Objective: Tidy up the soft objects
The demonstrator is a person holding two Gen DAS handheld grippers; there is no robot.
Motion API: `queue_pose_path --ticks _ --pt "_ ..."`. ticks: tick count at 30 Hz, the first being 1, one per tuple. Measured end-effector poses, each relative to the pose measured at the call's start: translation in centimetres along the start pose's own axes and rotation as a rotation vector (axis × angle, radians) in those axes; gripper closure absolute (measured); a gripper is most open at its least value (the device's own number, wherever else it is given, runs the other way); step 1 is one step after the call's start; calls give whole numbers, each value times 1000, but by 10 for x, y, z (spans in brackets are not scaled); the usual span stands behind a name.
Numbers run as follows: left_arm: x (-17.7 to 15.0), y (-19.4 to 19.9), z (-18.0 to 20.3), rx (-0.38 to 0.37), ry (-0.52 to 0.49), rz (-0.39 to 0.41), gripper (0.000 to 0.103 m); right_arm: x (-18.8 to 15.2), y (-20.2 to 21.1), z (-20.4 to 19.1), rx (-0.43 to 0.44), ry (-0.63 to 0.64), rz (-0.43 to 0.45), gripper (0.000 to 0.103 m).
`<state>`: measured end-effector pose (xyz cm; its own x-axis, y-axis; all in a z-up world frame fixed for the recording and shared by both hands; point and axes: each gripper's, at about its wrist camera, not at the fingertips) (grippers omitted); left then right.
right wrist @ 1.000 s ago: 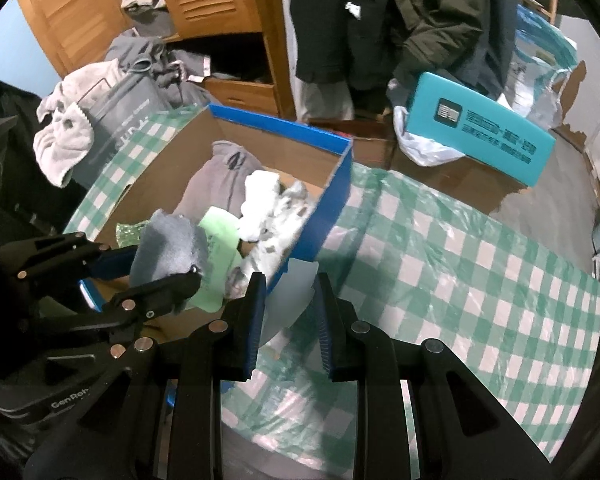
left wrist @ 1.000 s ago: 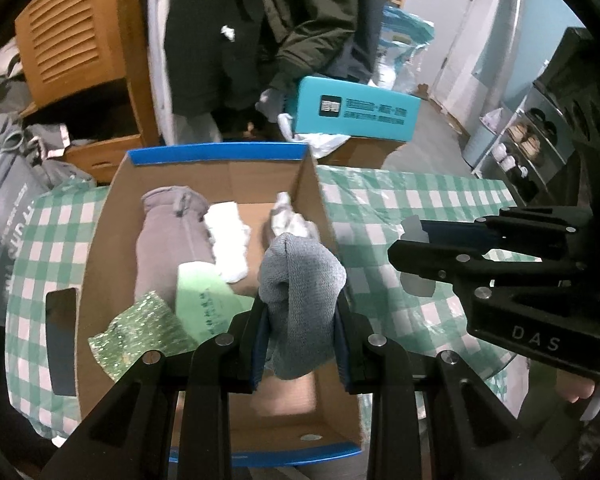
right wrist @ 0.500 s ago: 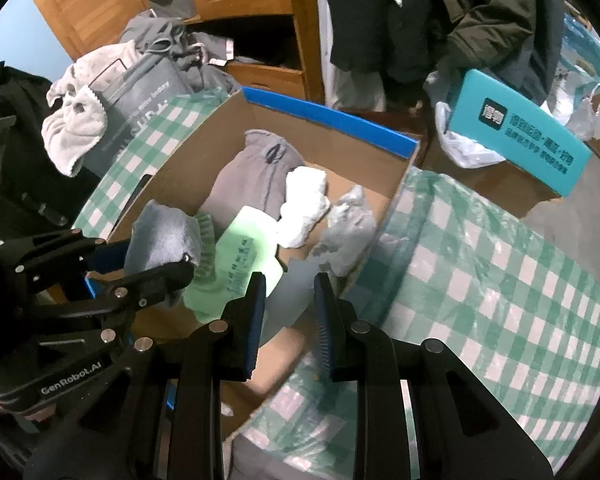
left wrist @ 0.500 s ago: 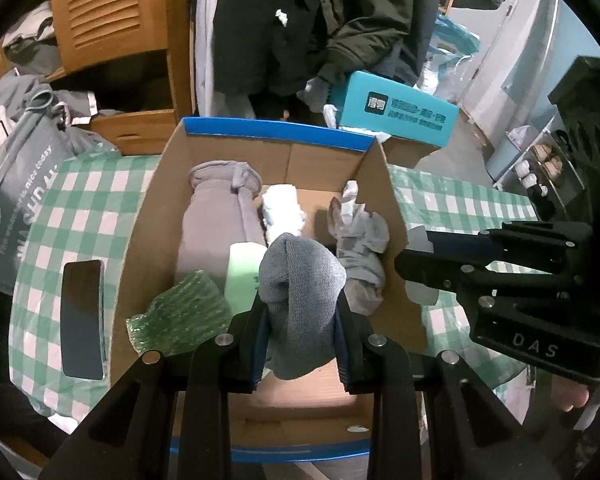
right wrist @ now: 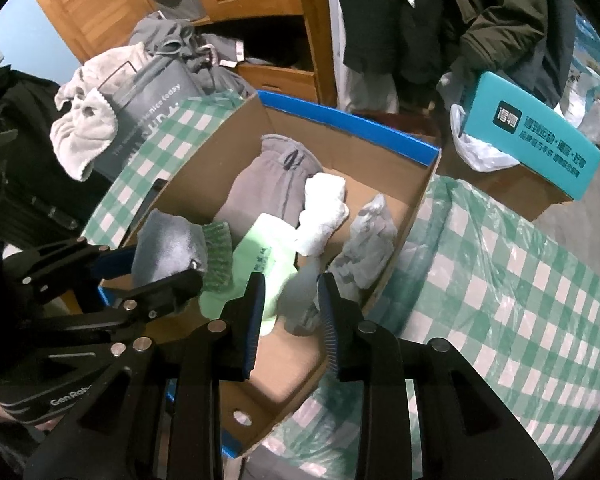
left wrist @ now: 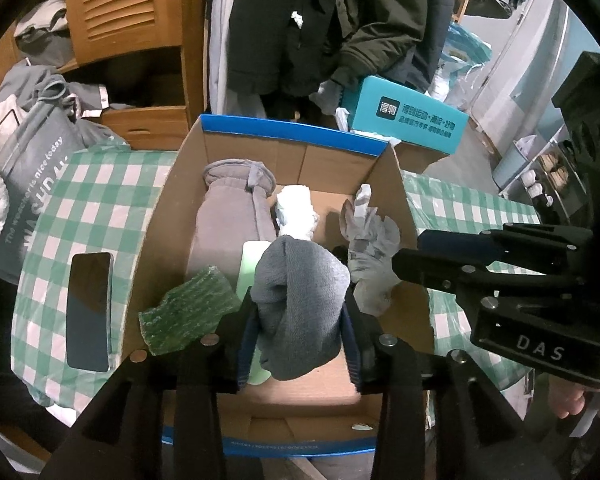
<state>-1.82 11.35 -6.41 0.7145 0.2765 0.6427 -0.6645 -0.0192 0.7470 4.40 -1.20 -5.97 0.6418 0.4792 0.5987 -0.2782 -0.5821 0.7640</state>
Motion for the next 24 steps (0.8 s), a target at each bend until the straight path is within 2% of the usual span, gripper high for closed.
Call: queue_pose_path --ticks 2,4,8,12,15,19,24 --pt "0 1 1 3 -2 5 59 1 3 -1 5 2 12 63" --pt "0 3 1 14 -1 7 50 2 7 -1 5 -1 22 60" --pt "1 10 3 7 3 29 45 4 16 3 -4 -9 44 52" --pt "5 18 8 16 -6 53 36 4 29 9 -39 -13 69 44" --pt "8 24 13 9 -8 66 34 3 39 14 -61 -22 88 39" --pt "11 34 20 7 -11 98 24 1 52 20 -85 -38 115 36" --pt "14 41 30 5 -33 118 21 -3 68 31 -102 -67 140 34"
Point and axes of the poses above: each gripper's, at about its wrist camera, not at the fingertips, and y roughly against the way its jaws point, z to its right, x to its top, and after that the axes turned 12 degrees about z, right-handed
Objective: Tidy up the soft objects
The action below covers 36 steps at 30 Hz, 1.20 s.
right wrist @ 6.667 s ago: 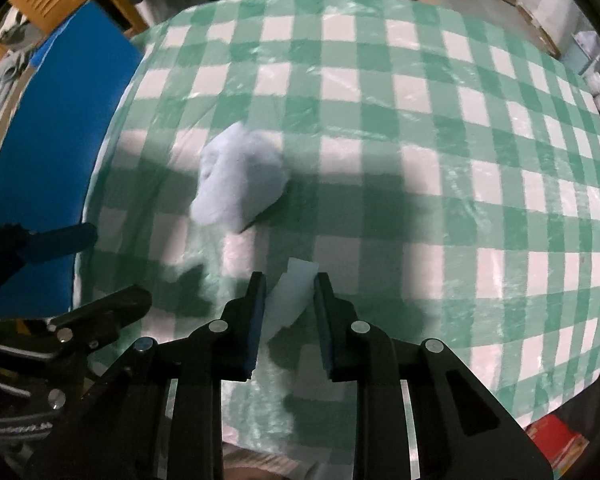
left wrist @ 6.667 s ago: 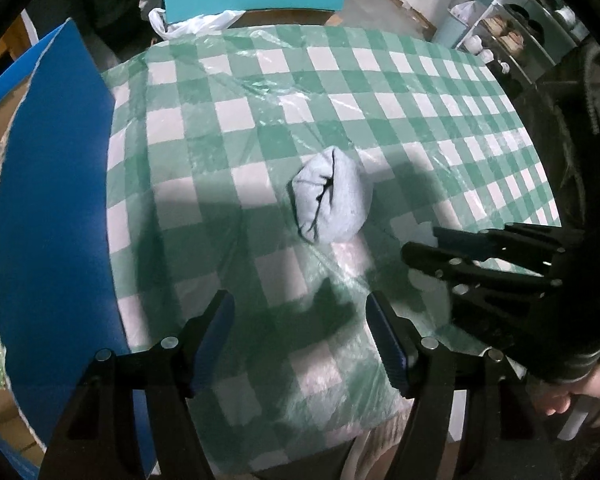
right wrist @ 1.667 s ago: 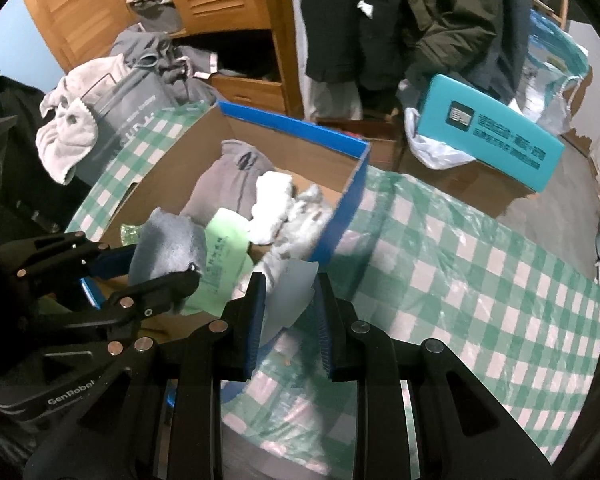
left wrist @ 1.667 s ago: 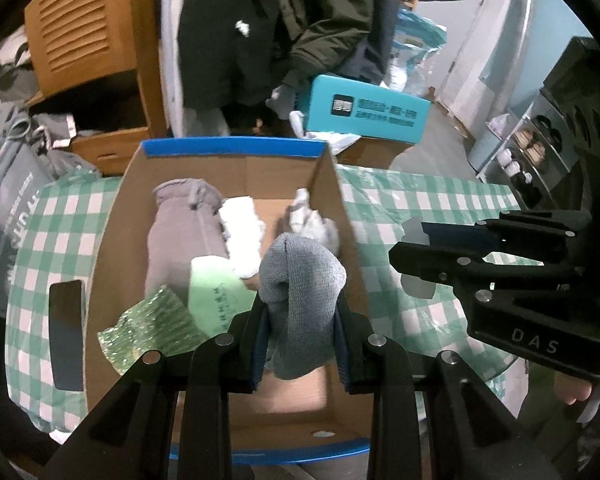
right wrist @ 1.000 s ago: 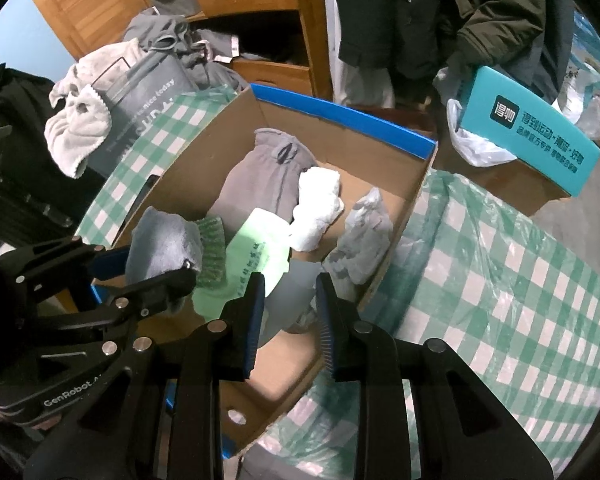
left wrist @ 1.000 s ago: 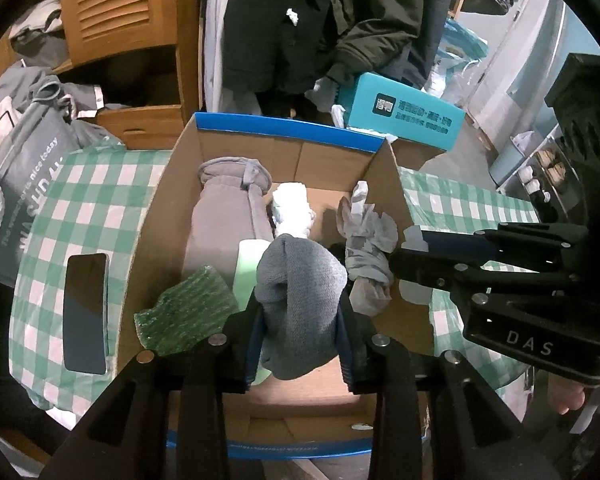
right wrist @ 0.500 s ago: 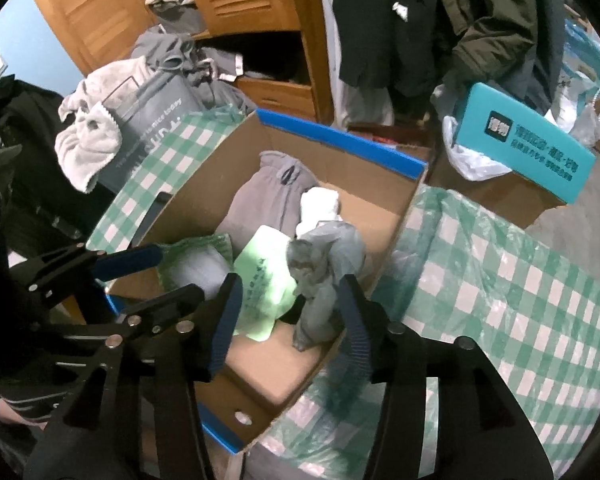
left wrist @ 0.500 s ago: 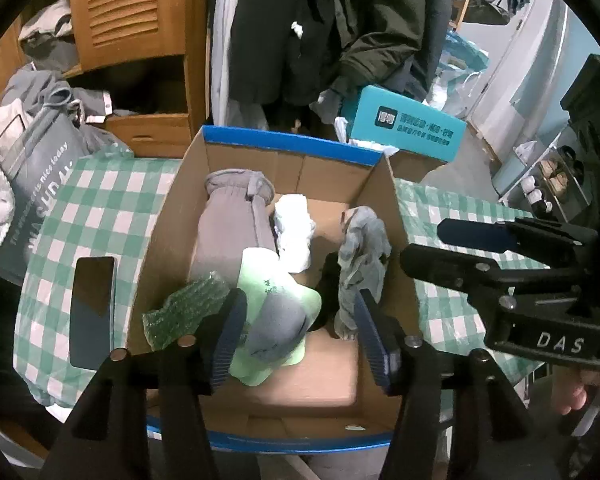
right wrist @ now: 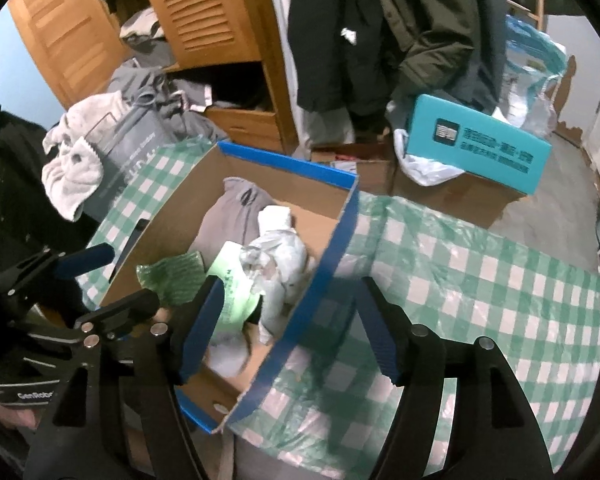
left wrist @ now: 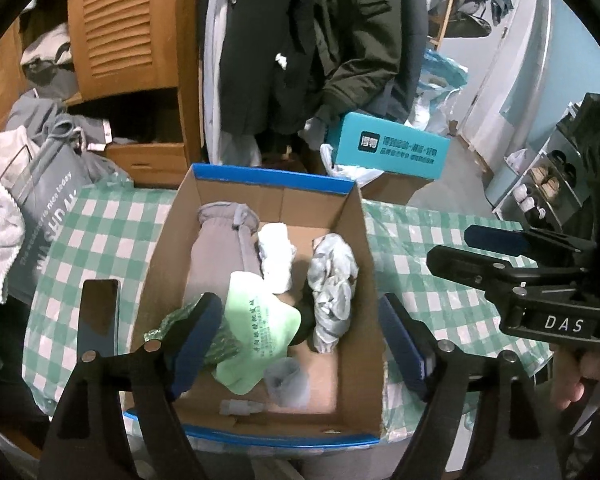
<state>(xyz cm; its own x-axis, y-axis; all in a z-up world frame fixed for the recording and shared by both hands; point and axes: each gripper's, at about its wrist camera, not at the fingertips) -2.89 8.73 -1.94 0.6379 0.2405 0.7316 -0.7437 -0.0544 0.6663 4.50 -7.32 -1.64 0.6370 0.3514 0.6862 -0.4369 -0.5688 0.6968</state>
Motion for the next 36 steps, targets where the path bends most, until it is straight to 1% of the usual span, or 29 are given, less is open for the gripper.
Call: queue_pose_path --ticks 3,10,18,21,26,32,36 --pt "2 3 7 7 -13 14 16 0 13 6 -19 -2 21 34" --pt "6 10 22 43 -72 63 16 2 38 16 -44 -6 75 34" --pt "10 14 30 44 -67 85 15 2 58 27 -65 -4 115 34" --pt "12 13 32 56 -66 89 15 0 63 30 -74 -3 127 34" --pt "14 13 38 54 -62 92 15 -2 70 36 -94 4 142 34" --pt "15 14 45 66 -85 104 15 -6 74 45 -108 -3 145 34" --pt "15 14 49 67 -97 97 15 -9 73 49 -117 -8 141 34"
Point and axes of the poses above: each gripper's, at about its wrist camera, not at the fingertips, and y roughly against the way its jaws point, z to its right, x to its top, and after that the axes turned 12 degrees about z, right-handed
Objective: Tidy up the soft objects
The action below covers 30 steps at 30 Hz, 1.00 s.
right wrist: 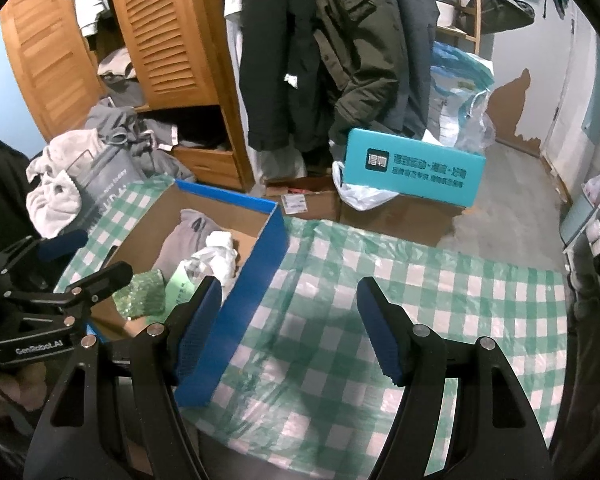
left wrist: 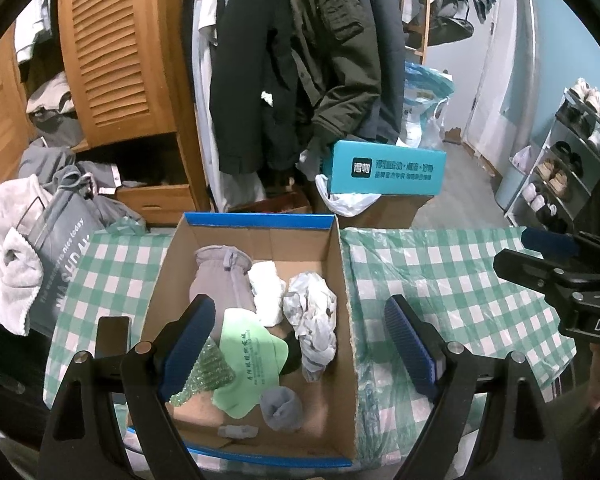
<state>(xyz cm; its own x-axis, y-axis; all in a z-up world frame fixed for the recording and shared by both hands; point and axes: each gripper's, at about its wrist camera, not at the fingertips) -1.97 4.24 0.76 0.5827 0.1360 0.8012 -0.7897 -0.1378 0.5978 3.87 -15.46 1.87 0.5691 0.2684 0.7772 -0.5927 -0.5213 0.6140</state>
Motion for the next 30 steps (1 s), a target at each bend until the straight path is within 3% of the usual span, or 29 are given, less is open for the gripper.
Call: queue_pose_path --ticks 30 --pt "-7 -4 8 -12 -11 -25 15 -2 1 5 0 -7 -5 34"
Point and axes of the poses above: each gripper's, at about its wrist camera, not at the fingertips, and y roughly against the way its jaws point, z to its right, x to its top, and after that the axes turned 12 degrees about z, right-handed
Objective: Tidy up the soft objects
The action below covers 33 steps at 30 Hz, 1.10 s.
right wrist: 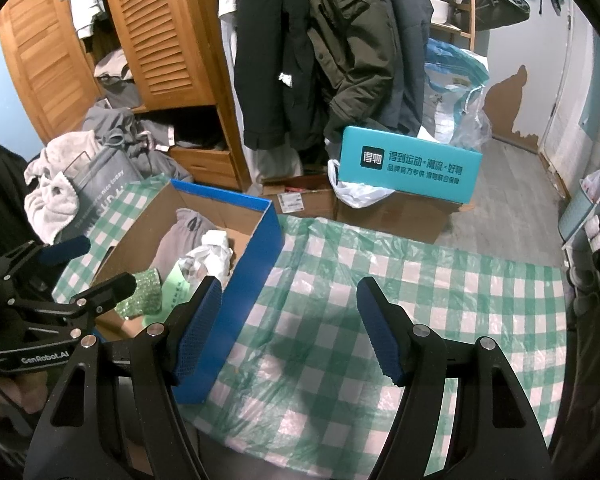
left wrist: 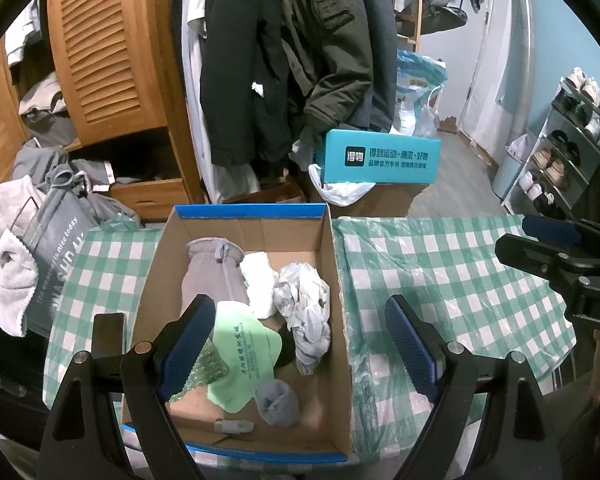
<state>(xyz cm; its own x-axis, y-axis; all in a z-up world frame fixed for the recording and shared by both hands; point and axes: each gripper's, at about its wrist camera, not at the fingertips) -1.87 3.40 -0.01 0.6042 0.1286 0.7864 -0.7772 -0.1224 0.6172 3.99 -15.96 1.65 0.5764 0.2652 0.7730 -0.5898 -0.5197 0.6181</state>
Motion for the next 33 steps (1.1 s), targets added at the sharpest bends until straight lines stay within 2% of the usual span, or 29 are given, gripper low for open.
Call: queue_pose_path --ticks 33 --pt "-7 -2 5 -16 -8 -20 15 0 0 3 -3 -3 -3 34"
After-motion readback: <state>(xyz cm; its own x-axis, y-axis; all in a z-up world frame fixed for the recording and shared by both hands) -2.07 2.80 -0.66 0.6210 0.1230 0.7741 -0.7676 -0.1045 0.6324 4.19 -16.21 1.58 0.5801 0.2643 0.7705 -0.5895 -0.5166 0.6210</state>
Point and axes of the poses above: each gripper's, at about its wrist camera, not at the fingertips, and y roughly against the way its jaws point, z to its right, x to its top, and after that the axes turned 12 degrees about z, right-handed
